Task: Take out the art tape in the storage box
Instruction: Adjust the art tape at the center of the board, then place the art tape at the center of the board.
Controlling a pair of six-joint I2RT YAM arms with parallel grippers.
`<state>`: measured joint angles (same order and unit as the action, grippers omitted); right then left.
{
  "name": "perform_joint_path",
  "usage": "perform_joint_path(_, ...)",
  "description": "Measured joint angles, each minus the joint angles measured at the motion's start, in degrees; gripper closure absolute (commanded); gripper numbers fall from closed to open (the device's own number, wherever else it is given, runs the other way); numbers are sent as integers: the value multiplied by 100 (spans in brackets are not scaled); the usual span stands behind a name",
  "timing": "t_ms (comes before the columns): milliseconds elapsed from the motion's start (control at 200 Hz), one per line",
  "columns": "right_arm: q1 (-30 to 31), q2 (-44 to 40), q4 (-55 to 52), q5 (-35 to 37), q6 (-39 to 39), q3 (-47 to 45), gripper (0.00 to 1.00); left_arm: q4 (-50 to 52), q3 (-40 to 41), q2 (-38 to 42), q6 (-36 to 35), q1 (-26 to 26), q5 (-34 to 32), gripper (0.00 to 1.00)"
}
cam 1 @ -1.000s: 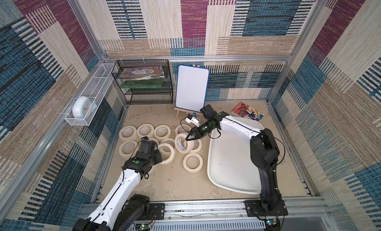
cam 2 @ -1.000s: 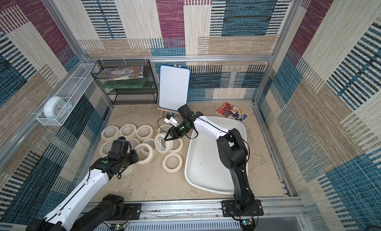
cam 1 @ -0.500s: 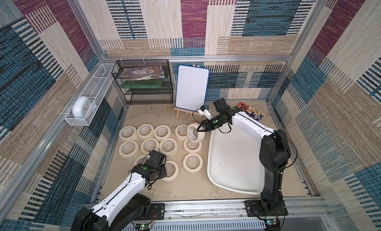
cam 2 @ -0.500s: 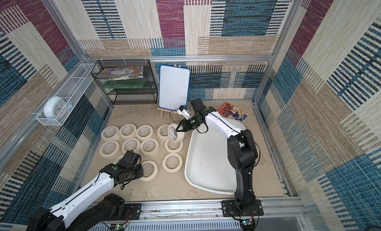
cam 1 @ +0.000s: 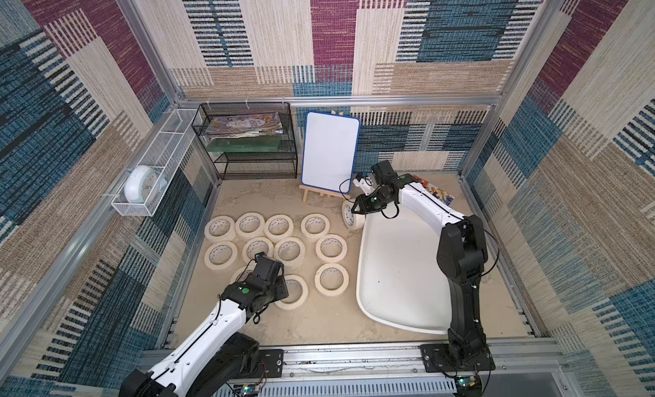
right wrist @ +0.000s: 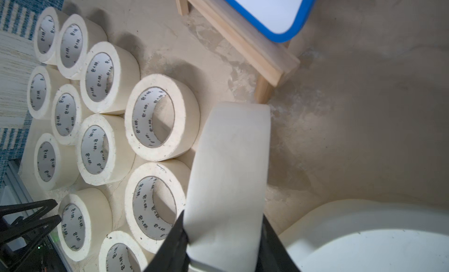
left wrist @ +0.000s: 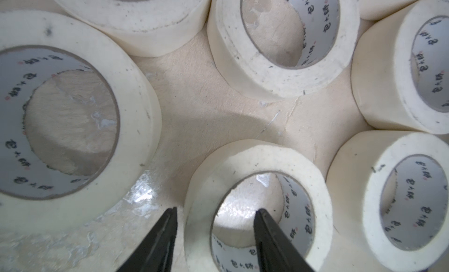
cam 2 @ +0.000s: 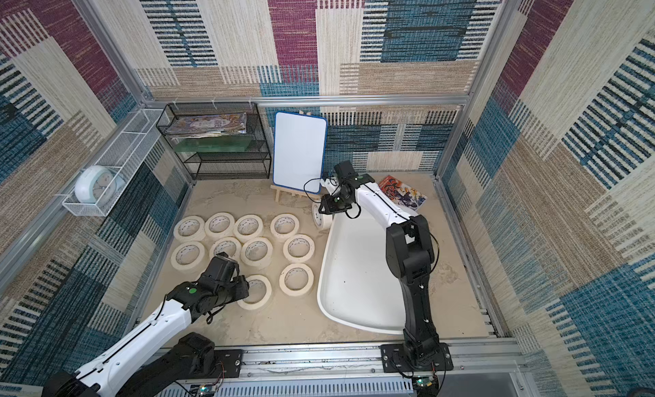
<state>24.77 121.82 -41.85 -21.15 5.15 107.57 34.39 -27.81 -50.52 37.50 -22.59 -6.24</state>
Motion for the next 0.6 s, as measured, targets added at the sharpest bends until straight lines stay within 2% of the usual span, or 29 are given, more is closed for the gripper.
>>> perform_joint_path(205,118,-61,63,-380,-39,-402,100,24,-79,-24,0,0,0,43)
perform_joint_path(521,260,-140,280,-1790,90,-1005,100,68,-101,33,0,0,-24,41)
perform_joint_path(576,229,-129,273,-1829,109,-1016,96,81,-103,33,0,0,-26,41)
perform_joint_path(601,214,-116,260,-1829,114,-999,90,81,-103,33,0,0,-24,41)
